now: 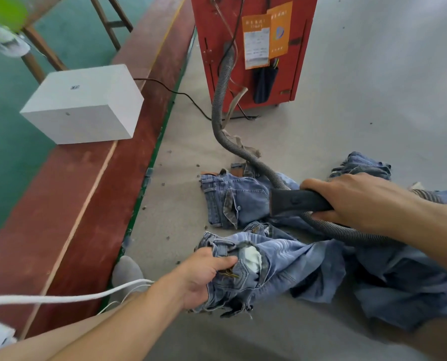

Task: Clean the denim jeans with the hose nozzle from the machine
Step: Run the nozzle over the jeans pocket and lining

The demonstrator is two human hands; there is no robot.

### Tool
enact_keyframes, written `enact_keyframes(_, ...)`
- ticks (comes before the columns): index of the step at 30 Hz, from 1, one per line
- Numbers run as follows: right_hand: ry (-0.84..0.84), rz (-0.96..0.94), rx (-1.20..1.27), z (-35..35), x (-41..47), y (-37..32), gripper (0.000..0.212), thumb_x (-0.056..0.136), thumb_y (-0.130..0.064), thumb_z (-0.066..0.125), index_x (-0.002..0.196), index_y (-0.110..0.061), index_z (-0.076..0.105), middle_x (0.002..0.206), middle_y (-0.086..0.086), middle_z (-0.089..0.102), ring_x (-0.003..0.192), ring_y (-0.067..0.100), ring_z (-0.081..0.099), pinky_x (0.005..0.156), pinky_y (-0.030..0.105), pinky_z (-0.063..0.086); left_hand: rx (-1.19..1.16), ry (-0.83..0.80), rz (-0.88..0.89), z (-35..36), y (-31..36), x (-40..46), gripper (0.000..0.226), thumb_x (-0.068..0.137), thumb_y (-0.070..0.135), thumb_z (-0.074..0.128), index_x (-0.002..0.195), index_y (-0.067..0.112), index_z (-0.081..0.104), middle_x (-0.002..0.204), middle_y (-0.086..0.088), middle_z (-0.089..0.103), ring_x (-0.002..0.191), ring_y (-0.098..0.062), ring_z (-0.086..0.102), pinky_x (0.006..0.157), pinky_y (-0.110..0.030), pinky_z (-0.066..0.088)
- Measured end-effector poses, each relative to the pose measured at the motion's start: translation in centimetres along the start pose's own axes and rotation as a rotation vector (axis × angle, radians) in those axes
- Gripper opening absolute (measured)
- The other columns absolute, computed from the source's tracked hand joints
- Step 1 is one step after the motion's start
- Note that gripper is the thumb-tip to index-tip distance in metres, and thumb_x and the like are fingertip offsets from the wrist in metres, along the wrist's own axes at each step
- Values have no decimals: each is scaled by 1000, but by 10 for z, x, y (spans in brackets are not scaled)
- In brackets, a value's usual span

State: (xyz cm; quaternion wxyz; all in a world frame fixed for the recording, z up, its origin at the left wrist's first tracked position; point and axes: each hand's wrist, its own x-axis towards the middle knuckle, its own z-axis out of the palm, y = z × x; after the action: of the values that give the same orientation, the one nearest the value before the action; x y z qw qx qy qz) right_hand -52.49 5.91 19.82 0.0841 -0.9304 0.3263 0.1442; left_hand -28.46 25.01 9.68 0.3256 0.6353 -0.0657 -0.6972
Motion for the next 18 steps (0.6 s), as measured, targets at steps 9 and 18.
enact_keyframes(9,230,-173,-307,20,11,-4,38,96,-34,51,134,-41,52,108,-9,62,98,21,60,84,38,44,215,-6,-192,-6,-12,-2,19,97,0,65,115,4,66,103,-15,79,97,-30,77,96,-47,59)
enact_keyframes(18,-23,-44,110,56,25,0,30,90,-36,70,112,-46,52,104,-21,63,100,12,63,76,35,41,193,-101,185,-11,-11,-2,48,100,-10,52,132,25,61,122,-5,75,113,-26,72,96,-42,57)
